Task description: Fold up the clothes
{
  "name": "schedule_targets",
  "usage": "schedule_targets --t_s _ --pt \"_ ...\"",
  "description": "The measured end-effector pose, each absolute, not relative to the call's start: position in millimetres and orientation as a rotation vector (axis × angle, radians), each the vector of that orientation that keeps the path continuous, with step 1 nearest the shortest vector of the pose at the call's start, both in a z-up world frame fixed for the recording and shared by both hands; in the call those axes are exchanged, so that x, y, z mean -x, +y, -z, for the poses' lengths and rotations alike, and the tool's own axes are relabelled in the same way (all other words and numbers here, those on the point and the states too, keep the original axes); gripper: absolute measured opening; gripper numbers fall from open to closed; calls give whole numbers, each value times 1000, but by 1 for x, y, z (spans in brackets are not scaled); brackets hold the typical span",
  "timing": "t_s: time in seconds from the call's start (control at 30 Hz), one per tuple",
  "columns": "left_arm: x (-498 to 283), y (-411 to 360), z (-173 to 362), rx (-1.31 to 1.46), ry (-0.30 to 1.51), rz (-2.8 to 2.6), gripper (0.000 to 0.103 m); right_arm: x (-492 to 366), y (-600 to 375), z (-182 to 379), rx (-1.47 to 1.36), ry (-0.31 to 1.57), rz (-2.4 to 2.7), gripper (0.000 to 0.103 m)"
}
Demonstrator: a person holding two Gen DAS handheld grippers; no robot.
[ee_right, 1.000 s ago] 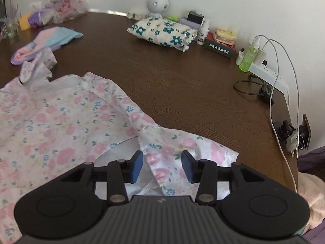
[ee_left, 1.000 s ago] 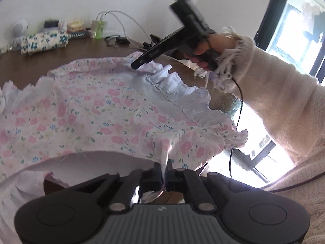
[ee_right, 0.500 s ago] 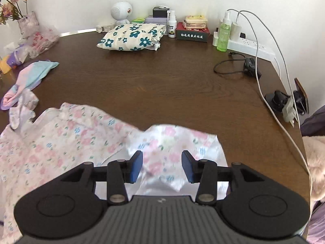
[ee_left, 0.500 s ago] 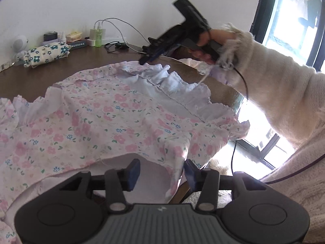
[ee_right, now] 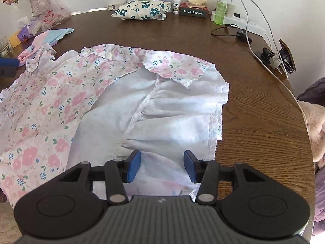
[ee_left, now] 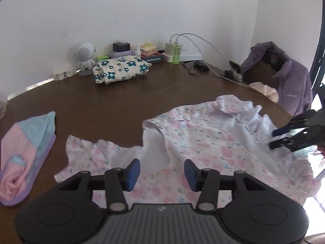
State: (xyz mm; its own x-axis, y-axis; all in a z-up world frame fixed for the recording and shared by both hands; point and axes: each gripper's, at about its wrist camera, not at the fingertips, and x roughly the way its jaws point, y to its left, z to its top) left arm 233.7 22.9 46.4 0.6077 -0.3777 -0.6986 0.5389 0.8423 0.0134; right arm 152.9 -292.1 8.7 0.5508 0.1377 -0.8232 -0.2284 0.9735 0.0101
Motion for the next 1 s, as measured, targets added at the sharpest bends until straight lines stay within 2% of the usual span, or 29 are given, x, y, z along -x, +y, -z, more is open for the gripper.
schedule_targets --t_s 0.2,0.27,0.3,0.33,0.6,0.67,0.77,1.0 --pt "-298 -7 -7 -356 825 489 44 -162 -293 -7 113 955 -228 49" --pt "-307 -8 1 -350 849 484 25 -167 -293 -6 115 953 -232 50" --pt "-310 -7 4 -345 854 481 9 -170 -293 -6 116 951 -233 50" --pt "-311 -6 5 -337 850 477 7 -173 -293 -6 118 949 -234 50" --pt "-323 16 6 -330 804 337 6 -203 -292 -7 149 930 -209 51" --pt "-327 21 6 -329 792 300 10 -200 -292 -12 129 929 -222 45" --pt "-326 30 4 -287 785 296 14 -176 -292 -29 -5 924 -378 45" --pt "-328 28 6 -288 793 289 13 -149 -272 -16 -178 1106 -653 45"
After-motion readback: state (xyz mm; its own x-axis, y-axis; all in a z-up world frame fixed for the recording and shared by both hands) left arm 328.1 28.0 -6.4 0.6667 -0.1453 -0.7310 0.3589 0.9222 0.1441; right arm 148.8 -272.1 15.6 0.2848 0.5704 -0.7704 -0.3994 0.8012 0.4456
